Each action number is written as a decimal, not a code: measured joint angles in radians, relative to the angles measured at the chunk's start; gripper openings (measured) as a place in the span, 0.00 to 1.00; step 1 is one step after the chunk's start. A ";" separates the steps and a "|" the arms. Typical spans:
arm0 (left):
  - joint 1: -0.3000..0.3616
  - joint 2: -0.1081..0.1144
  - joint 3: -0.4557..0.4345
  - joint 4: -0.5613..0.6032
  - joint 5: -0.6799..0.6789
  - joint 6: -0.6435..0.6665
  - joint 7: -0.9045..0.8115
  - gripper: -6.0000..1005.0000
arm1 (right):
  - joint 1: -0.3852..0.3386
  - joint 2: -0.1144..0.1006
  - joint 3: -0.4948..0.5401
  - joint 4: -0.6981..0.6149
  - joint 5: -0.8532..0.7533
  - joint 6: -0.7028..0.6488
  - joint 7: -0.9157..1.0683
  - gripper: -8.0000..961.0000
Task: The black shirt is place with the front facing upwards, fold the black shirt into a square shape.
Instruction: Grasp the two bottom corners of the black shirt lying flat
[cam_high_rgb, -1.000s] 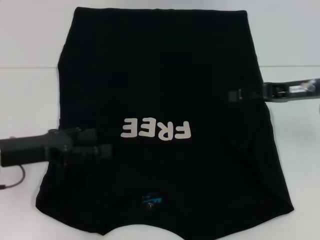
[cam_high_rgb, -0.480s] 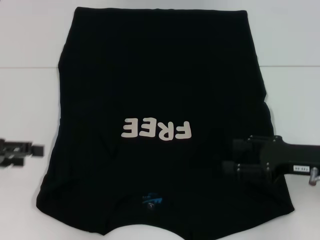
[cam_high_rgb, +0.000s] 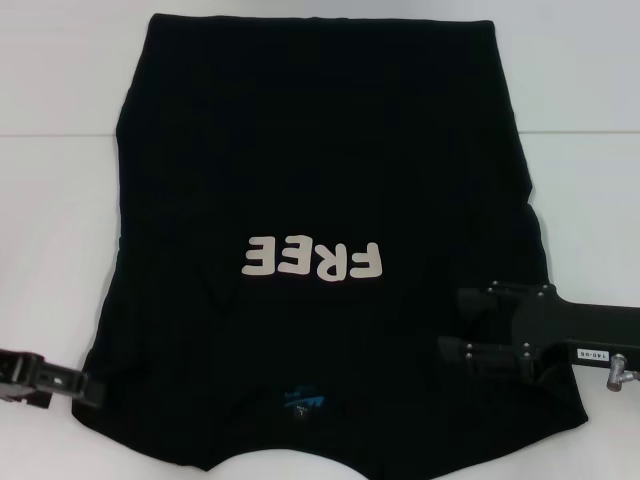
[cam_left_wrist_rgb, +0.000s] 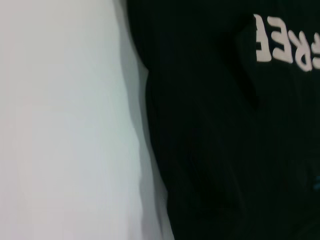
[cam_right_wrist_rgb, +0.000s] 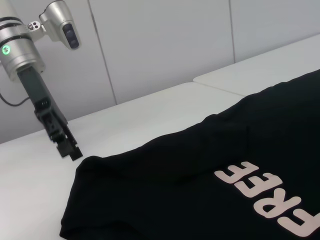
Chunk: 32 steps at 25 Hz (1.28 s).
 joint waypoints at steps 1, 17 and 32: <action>0.003 -0.023 0.010 0.040 0.019 -0.004 0.003 0.95 | 0.000 0.000 0.000 0.000 0.000 0.000 0.000 0.84; -0.004 -0.105 0.065 0.118 0.102 -0.097 0.038 0.95 | -0.002 -0.001 0.003 0.010 0.001 -0.009 0.006 0.84; 0.001 -0.127 0.092 0.125 0.124 -0.144 0.067 0.85 | -0.003 -0.002 0.004 0.010 0.000 -0.013 0.019 0.84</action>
